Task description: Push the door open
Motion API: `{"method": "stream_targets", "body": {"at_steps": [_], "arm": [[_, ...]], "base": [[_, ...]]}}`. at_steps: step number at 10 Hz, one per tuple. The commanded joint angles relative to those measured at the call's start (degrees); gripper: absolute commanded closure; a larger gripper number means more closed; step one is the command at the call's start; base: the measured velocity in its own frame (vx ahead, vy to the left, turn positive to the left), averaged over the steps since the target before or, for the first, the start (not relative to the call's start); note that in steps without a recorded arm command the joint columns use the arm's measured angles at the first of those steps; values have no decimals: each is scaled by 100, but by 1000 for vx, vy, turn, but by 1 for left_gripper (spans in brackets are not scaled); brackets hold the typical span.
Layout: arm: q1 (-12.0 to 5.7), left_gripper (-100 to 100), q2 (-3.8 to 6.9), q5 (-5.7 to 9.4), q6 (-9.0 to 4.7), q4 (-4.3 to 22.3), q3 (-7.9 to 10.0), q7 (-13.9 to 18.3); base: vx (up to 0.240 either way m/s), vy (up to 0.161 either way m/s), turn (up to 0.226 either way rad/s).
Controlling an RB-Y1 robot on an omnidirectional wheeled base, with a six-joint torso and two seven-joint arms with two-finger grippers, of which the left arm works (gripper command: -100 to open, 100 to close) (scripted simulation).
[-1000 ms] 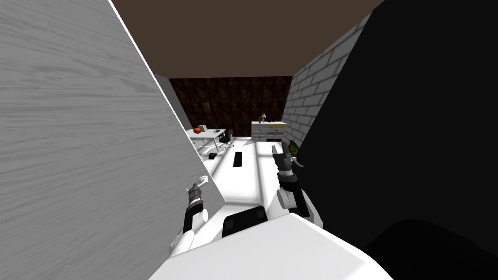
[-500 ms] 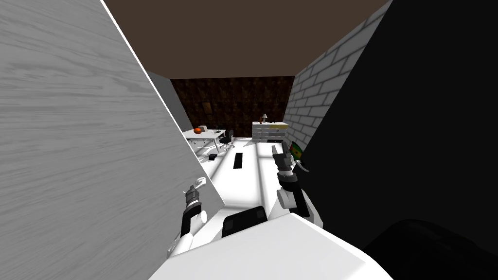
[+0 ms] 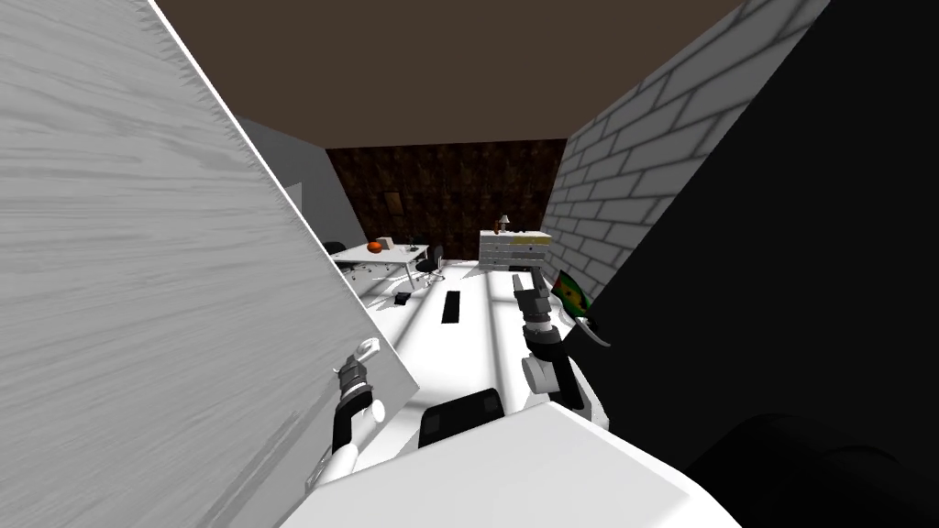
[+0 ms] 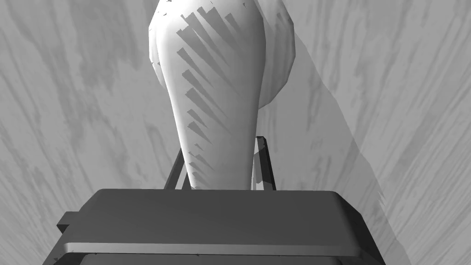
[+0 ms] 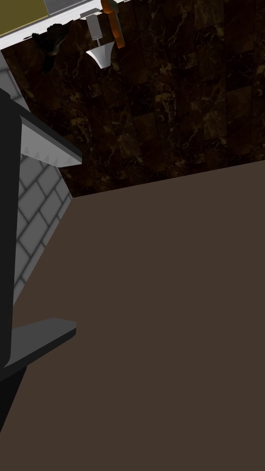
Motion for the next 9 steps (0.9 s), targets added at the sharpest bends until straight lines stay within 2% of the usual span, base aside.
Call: {"method": "stream_targets", "body": {"at_steps": [1, 6, 8, 9], "arm": [[-12, 100, 21, 72, -9, -29, 121, -69], [7, 100, 45, 231, -29, -21, 356, -161], [40, 100, 46, 246, -34, 19, 384, -172], [47, 100, 75, 329, -56, 11, 502, -226]], "base": [[193, -2, 61], [177, -9, 46], [136, 7, 42], [132, 38, 40]]}}
